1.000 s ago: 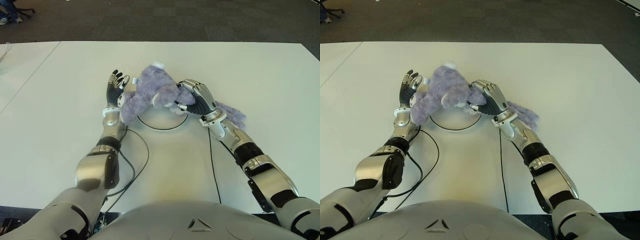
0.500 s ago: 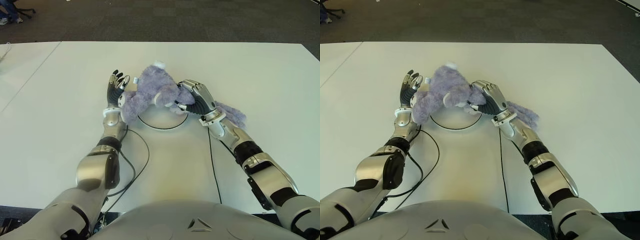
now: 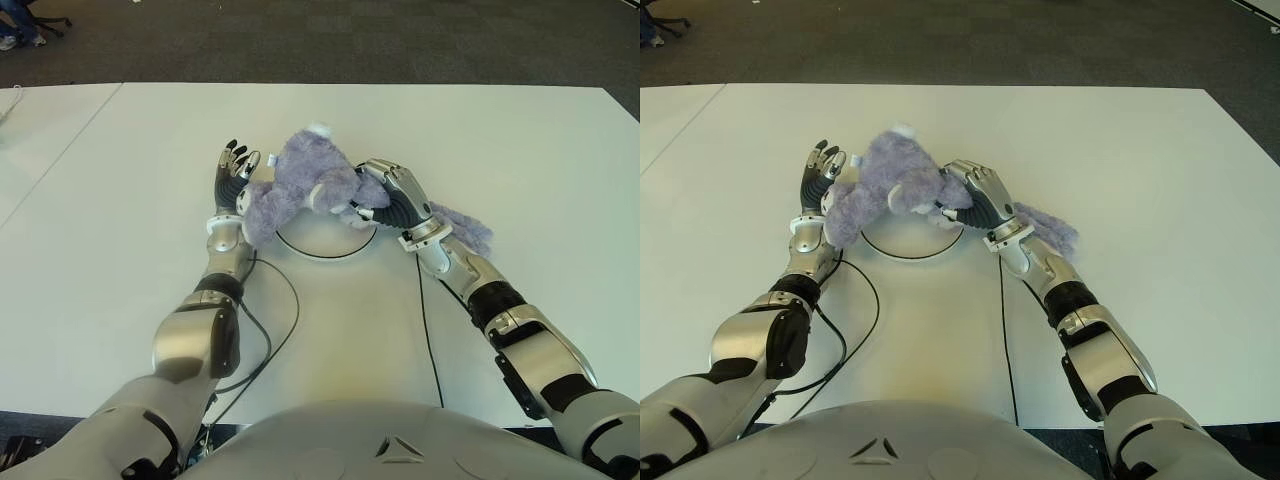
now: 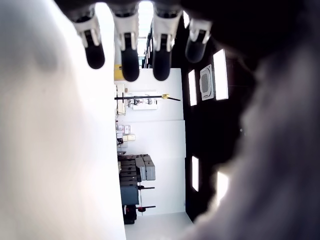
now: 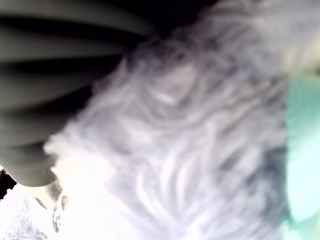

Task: Put the doll into the plate.

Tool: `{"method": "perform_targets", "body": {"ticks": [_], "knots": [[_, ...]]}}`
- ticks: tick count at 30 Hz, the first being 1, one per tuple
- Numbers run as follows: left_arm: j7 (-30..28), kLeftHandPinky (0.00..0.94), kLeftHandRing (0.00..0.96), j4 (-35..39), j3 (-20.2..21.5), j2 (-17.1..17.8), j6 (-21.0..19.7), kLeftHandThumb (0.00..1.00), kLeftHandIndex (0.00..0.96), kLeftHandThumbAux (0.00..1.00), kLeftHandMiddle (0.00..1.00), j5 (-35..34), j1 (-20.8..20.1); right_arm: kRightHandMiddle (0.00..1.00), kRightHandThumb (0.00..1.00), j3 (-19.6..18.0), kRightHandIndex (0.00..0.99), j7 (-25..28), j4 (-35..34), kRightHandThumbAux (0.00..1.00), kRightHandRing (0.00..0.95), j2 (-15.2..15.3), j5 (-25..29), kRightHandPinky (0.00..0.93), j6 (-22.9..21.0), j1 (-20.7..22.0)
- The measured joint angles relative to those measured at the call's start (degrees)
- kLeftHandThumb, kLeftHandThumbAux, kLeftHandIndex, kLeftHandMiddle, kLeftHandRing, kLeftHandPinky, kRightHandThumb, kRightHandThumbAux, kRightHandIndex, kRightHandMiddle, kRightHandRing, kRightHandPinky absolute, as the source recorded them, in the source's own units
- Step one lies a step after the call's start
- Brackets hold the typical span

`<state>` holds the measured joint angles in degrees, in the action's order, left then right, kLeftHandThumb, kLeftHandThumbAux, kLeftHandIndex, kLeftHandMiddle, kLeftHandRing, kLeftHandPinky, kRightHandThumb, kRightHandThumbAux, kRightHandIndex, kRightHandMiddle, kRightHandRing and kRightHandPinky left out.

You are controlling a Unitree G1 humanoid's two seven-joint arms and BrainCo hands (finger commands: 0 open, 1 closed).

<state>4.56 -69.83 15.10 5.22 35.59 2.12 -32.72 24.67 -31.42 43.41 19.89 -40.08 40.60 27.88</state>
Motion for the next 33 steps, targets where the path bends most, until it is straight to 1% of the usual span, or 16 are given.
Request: {"method": "perform_targets", "body": {"ticks": [11, 14, 15, 18, 19, 20, 21, 22, 23, 24, 25, 26, 27, 28, 29, 33], "knots": [[0.0, 0.116, 0.137, 0.0, 0.0, -0.1, 0.0, 0.0, 0.087, 0.458, 0.149, 0.0, 0.0, 0.893, 0.505, -0.5, 0.778, 0.9, 1.3, 0.679, 0.879, -0.3, 1.4, 0.885, -0.1, 0.7], [0.0, 0.126, 0.144, 0.0, 0.0, -0.1, 0.0, 0.0, 0.091, 0.45, 0.151, 0.0, 0.0, 0.87, 0.484, -0.8, 0.729, 0.9, 3.4, 0.659, 0.873, -0.7, 2.1, 0.88, 0.1, 2.0], [0.0, 0.122, 0.145, 0.0, 0.0, -0.2, 0.0, 0.0, 0.09, 0.446, 0.151, 0.0, 0.0, 0.834, 0.465, -0.8, 0.658, 0.9, 4.2, 0.642, 0.844, -0.8, 2.3, 0.842, 0.2, 2.4], [0.0, 0.12, 0.143, 0.0, 0.0, -0.2, 0.0, 0.0, 0.089, 0.443, 0.149, 0.0, 0.0, 0.808, 0.45, -0.9, 0.618, 0.9, 6.7, 0.628, 0.823, -1.2, 2.5, 0.818, 0.3, 3.9], [0.0, 0.106, 0.137, 0.0, 0.0, -0.2, 0.0, 0.0, 0.087, 0.439, 0.143, 0.0, 0.0, 0.774, 0.424, -0.9, 0.557, 0.8, 7.4, 0.607, 0.788, -1.2, 2.5, 0.787, 0.3, 4.4], [0.0, 0.103, 0.135, 0.0, 0.0, -0.2, 0.0, 0.0, 0.087, 0.438, 0.141, 0.0, 0.0, 0.765, 0.417, -0.9, 0.542, 0.7, 8.0, 0.602, 0.779, -1.3, 2.5, 0.78, 0.3, 4.8], [0.0, 0.102, 0.134, 0.0, 0.0, -0.2, 0.0, 0.0, 0.087, 0.435, 0.141, 0.0, 0.0, 0.694, 0.367, -0.9, 0.453, 0.6, 8.6, 0.56, 0.722, -1.3, 2.5, 0.732, 0.3, 5.1], [0.0, 0.102, 0.134, 0.0, 0.0, -0.2, 0.0, 0.0, 0.087, 0.434, 0.141, 0.0, -0.1, 0.681, 0.357, -0.9, 0.438, 0.5, 9.2, 0.554, 0.712, -1.4, 2.5, 0.723, 0.4, 5.4], [0.0, 0.104, 0.137, 0.0, 0.0, -0.2, 0.0, 0.0, 0.088, 0.433, 0.147, 0.0, -0.1, 0.505, 0.293, -0.9, 0.346, 0.4, 9.7, 0.499, 0.55, -1.4, 2.5, 0.577, 0.4, 5.7], [0.0, 0.105, 0.138, 0.0, 0.0, -0.2, 0.0, 0.0, 0.089, 0.433, 0.147, 0.0, 0.0, 0.475, 0.282, -0.9, 0.33, 0.4, 10.5, 0.49, 0.522, -1.5, 2.5, 0.552, 0.4, 6.0], [0.0, 0.111, 0.143, 0.0, -0.1, -0.3, 0.0, 0.0, 0.091, 0.434, 0.155, 0.0, 0.0, 0.243, 0.223, -0.9, 0.184, 0.4, 11.0, 0.419, 0.25, -1.6, 2.5, 0.265, 0.4, 6.3], [0.0, 0.112, 0.143, 0.0, -0.1, -0.3, 0.0, 0.0, 0.091, 0.434, 0.156, 0.0, 0.0, 0.226, 0.218, -0.9, 0.173, 0.4, 11.5, 0.414, 0.23, -1.7, 2.5, 0.243, 0.4, 6.5], [0.0, 0.111, 0.145, 0.0, -0.1, -0.3, 0.0, 0.0, 0.092, 0.435, 0.158, 0.0, 0.0, 0.148, 0.201, -0.9, 0.112, 0.4, 12.2, 0.388, 0.141, -1.7, 2.6, 0.146, 0.3, 6.7], [0.0, 0.111, 0.145, 0.0, -0.1, -0.3, 0.0, 0.0, 0.092, 0.435, 0.159, 0.0, 0.0, 0.135, 0.198, -0.9, 0.102, 0.4, 12.8, 0.384, 0.126, -1.8, 2.7, 0.13, 0.3, 6.9], [0.0, 0.103, 0.146, 0.0, -0.1, -0.3, 0.0, 0.0, 0.09, 0.436, 0.16, 0.0, 0.0, 0.033, 0.187, -0.9, 0.025, 0.4, 13.2, 0.349, 0.031, -1.8, 2.9, 0.032, 0.3, 7.0], [0.0, 0.105, 0.149, 0.0, -0.1, -0.3, 0.0, 0.0, 0.083, 0.437, 0.159, 0.0, 0.0, 0.0, 0.193, -0.8, 0.0, 0.4, 14.7, 0.291, 0.0, -1.9, 3.2, 0.0, -0.1, 7.5]]}}
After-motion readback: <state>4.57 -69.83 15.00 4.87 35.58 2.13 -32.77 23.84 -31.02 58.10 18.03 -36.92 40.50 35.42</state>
